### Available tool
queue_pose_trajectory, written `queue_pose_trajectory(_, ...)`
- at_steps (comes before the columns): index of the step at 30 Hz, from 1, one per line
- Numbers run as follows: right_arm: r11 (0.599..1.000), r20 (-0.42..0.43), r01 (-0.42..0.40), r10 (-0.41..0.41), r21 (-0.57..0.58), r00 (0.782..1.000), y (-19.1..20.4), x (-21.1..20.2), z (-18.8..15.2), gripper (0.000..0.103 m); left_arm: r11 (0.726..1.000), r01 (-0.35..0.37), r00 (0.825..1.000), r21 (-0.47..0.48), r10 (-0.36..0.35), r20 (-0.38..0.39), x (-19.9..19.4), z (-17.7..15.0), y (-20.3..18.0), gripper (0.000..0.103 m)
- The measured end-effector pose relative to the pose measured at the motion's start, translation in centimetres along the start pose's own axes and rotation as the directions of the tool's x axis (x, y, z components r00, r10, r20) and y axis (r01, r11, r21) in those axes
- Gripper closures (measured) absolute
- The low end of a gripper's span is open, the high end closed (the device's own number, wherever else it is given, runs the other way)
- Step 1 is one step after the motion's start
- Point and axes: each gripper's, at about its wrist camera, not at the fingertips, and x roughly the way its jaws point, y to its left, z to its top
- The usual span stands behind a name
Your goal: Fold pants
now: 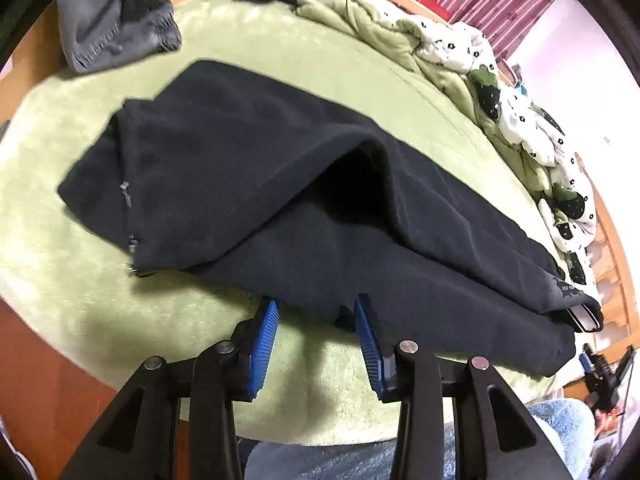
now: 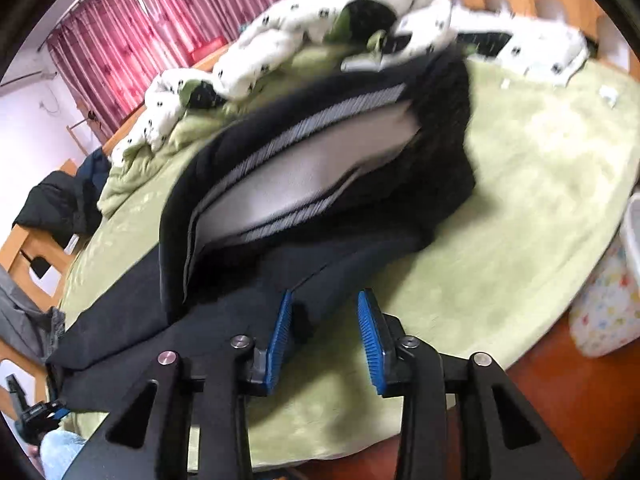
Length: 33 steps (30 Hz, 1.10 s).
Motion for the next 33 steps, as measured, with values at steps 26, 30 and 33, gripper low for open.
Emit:
queue_pose_trajectory(26, 0.994, 0.05, -0.069, 0.064, 0.09, 0.997, 6.6, 14.8, 15.1, 0.041, 0.984, -0.177, 0.974, -0.017, 0.177, 0.143, 4.8, 11.9, -0.9, 0.066)
queue_pose_trajectory(30, 0.989, 0.052, -0.116, 0.111, 0.091, 0.992, 8.1, 14.7, 15.3, 0.041, 0.985, -0.171, 0.972, -0.005, 0.17, 0.162, 6.3, 14.4, -2.2, 0.066)
queue_pose_trajectory(33, 0.993, 0.03, -0.11, 0.109, 0.045, 0.994, 9.3, 14.5, 14.5, 0.041, 0.991, -0.131, 0.977, -0.023, 0.133, 0.165, 6.5, 14.7, -2.8, 0.066)
